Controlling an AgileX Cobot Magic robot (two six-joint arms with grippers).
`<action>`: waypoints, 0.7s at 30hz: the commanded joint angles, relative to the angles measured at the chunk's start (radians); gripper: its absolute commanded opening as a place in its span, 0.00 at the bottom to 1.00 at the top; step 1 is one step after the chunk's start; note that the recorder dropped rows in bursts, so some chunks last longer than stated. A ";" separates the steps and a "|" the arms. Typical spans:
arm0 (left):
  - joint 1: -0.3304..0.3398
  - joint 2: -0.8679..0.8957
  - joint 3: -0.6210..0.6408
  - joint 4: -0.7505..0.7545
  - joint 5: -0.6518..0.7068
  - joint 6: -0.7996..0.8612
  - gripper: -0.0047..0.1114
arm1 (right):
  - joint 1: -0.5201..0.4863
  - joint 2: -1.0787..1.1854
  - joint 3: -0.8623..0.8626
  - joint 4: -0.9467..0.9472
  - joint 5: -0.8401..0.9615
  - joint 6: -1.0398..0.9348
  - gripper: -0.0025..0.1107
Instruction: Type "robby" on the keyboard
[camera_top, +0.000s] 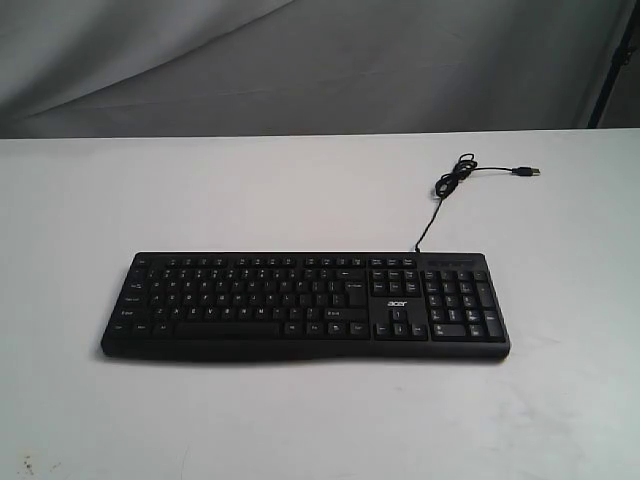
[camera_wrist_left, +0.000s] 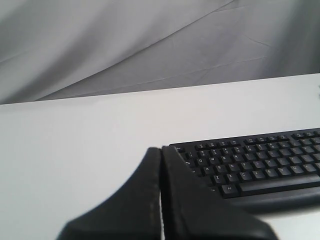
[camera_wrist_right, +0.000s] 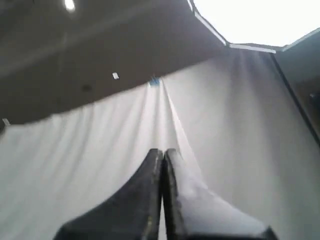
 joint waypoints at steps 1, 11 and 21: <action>-0.006 -0.003 0.004 0.005 -0.006 -0.003 0.04 | -0.007 0.017 -0.188 -0.294 0.057 0.343 0.02; -0.006 -0.003 0.004 0.005 -0.006 -0.003 0.04 | -0.007 0.596 -0.815 -0.683 0.296 0.850 0.02; -0.006 -0.003 0.004 0.005 -0.006 -0.003 0.04 | -0.007 0.967 -1.197 -1.210 0.251 0.766 0.02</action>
